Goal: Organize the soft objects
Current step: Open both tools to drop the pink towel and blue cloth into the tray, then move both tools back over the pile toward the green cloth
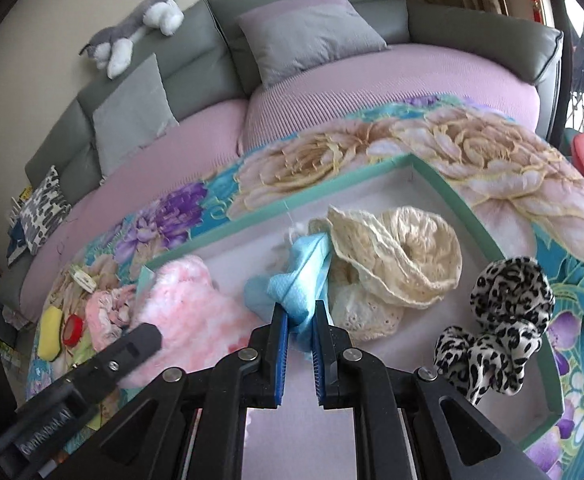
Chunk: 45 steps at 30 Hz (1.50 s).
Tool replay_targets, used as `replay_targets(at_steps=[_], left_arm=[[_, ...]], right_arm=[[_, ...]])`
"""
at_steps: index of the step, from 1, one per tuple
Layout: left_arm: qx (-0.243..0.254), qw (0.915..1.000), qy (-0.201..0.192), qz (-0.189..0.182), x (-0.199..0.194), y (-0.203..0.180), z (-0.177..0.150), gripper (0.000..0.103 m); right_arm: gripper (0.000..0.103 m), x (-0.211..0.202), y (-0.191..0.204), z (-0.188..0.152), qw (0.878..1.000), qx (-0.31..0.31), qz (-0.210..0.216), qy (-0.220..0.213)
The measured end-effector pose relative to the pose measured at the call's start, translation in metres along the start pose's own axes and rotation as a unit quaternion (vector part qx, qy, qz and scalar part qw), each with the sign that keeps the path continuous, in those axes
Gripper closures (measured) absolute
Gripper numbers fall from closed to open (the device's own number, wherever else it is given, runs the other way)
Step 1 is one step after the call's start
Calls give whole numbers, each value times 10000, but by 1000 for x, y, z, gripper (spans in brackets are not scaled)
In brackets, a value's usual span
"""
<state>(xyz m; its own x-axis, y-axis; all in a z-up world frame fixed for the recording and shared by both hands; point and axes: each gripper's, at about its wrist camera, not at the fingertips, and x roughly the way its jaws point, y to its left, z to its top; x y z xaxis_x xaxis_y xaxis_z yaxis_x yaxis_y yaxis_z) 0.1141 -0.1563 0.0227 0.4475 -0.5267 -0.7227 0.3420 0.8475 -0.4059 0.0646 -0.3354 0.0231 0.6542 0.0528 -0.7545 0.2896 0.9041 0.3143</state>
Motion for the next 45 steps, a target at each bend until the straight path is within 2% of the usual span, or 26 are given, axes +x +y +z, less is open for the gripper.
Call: replay_targets(at_steps=[8,20,23,25,28,31,35,39,45], left_arm=[[9,9992,365,161,21,-1,-5,96],[161,9982,451,368,25,-4,-6,96],[184,9980,455,406,19,-5,-5,93],[204,9978,442,444,14,-5,-3,84],[228,9977,334,537,5,-4,-1,73],[247,9977,221,595,-8,-3,2,72],[183,9977,-16,653,-29,4,8,72],[39,9953,-311,912,-49,16,14,63],[-299,9888,-615,1323,-72,44,18,61]], right_arm=[[89,13,-4,-4,9994,2,-128,331],[88,8,1,-3,9993,-138,-244,259],[88,5,3,-2,9993,-163,-269,221],[86,4,3,-1,9992,-162,-287,212],[83,1,4,-1,9992,-170,-320,171],[77,-5,5,1,9991,-200,-362,102],[76,-20,9,4,9988,-262,-406,-112],[76,-31,11,7,9983,-282,-435,-275],[76,-41,11,10,9975,-269,-511,-406]])
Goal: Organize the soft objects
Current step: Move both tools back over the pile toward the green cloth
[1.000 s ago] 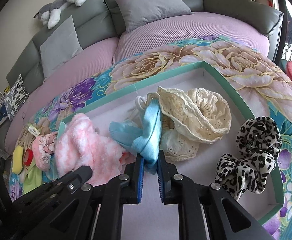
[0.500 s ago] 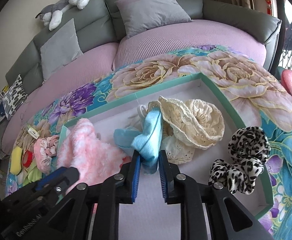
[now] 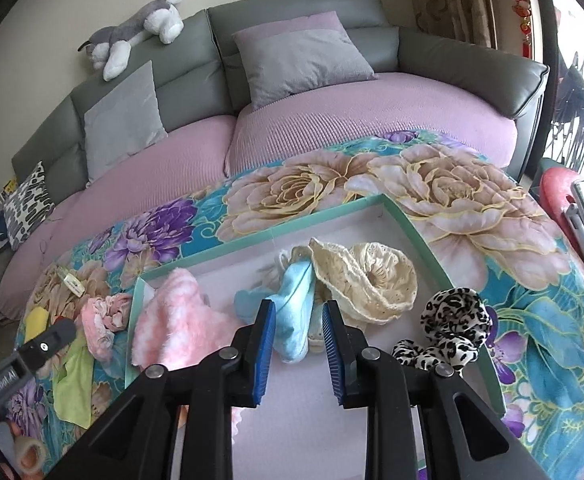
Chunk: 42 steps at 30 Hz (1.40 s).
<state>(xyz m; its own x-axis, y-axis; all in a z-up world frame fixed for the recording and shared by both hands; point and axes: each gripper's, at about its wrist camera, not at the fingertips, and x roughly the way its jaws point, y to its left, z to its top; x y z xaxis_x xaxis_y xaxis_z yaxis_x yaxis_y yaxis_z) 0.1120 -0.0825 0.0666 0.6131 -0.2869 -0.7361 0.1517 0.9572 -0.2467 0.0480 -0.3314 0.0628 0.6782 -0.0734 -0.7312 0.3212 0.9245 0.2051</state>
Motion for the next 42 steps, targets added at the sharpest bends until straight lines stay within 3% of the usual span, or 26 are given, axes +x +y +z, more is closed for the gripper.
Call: replay_targets(at_steps=[3,10,24,26,27,28,42], left_arm=[[-253,9990,-41,355,-1,22,2,55],[-640,9929,4,1000,4,56,1,55],[-570,9932,43,1011,7,55,-1,54],[-584,9929,65,1031,8,56,-1,36],[-587,9927,63,1054,9,56,-1,22],[-587,9924,54,1080,8,56,-1,18],[-852,9857,50,1450,9,74,-3,15]], right_arm=[[76,-3,0,0,10000,-6,-6,-44],[76,-1,20,-3,9996,-234,183,15],[76,4,46,-10,9975,-593,363,89],[70,5,46,-10,9975,-611,347,91],[50,5,46,-10,9976,-610,323,84],[33,5,47,-10,9976,-617,293,81],[31,10,54,-12,9967,-760,247,117]])
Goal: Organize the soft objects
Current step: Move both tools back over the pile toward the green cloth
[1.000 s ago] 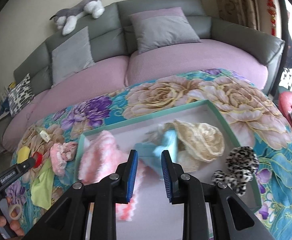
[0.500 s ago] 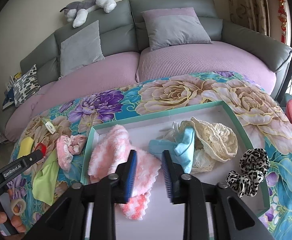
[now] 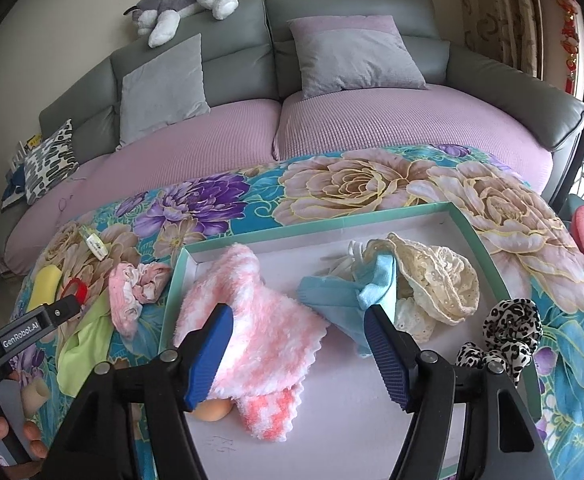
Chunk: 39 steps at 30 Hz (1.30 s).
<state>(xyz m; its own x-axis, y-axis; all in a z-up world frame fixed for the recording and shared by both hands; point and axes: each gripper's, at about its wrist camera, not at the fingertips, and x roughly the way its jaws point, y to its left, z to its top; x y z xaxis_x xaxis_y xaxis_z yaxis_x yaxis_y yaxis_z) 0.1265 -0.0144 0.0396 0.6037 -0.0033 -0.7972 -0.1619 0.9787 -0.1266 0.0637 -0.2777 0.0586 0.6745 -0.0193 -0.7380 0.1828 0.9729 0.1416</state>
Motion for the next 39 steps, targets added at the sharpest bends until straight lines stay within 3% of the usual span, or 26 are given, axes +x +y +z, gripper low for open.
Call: replay_targets(at_steps=[3,5,21,29,39], left_arm=[[-94,9998,-153,74,-6,7,2,13],[-188,9995,-221,136,-9,14,4,5],[-1160,9866,-731,885,-33,94,11,5],[-1281,9845,-631,1016,-27,115,10,5],[-1287,9876,-264,859,-4,124,4,5]], right_arm=[[31,1,4,-1,10000,-39,-5,-11],[31,2,9,-1,10000,-94,23,-14],[31,11,89,-16,9953,-700,660,76],[31,21,126,-28,9908,-1022,871,182],[31,37,149,-42,9855,-1281,1037,405]])
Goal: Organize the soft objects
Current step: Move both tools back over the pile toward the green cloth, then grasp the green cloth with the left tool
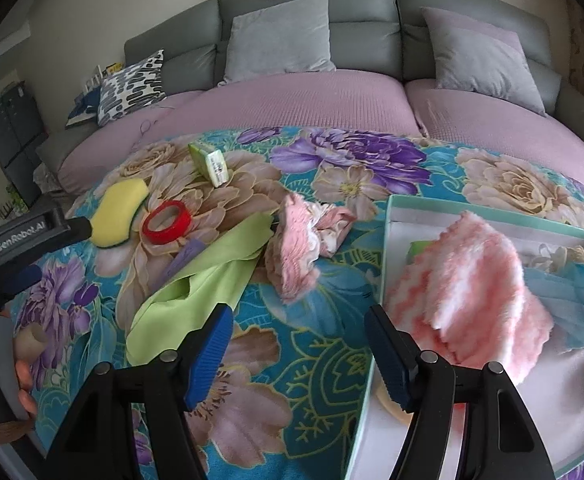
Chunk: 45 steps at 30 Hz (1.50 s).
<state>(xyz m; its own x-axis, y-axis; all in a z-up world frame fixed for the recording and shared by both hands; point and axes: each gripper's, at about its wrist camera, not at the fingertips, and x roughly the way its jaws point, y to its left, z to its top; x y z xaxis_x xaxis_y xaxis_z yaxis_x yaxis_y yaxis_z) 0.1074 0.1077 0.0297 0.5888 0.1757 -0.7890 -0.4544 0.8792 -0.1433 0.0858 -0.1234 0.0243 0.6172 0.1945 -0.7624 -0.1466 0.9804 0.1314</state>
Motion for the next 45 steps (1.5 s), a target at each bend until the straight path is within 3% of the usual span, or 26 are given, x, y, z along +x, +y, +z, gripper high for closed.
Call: replay_targets(at_steps=[5,10,15,24,26,30,41,43,45], left_arm=[[241,9986,376,-286,16,-11,-8,5],[508,9956,505,-600,16,-24,-12,5],[933,9912,656,-671,20,-41,-20,5],[1130,9877,699,-825,21,-49,-22,5],[1235,9859,729,-857,22,-54,-25,7],[1455,9821,772,-918,22,-64,-29,21],[1919,9677,874,-1380,18,-88,-38,22],[1954,9661,931,-1406,20,-90,-41,33],[2013,9640,984,-1429,22,-93,-43,35]], right_arm=[[31,8,1,-2,9999,49,29,125],[31,10,-1,-2,9999,109,-21,131],[31,8,-6,1,9998,190,11,101],[31,-8,-19,13,9993,254,-141,-215],[31,-7,-24,16,9991,311,-180,-205],[31,-6,-34,20,9985,443,-208,-232],[32,-5,-32,30,9986,422,27,-314],[32,-4,-28,30,9987,383,39,-326],[32,-3,-27,30,9987,375,55,-326]])
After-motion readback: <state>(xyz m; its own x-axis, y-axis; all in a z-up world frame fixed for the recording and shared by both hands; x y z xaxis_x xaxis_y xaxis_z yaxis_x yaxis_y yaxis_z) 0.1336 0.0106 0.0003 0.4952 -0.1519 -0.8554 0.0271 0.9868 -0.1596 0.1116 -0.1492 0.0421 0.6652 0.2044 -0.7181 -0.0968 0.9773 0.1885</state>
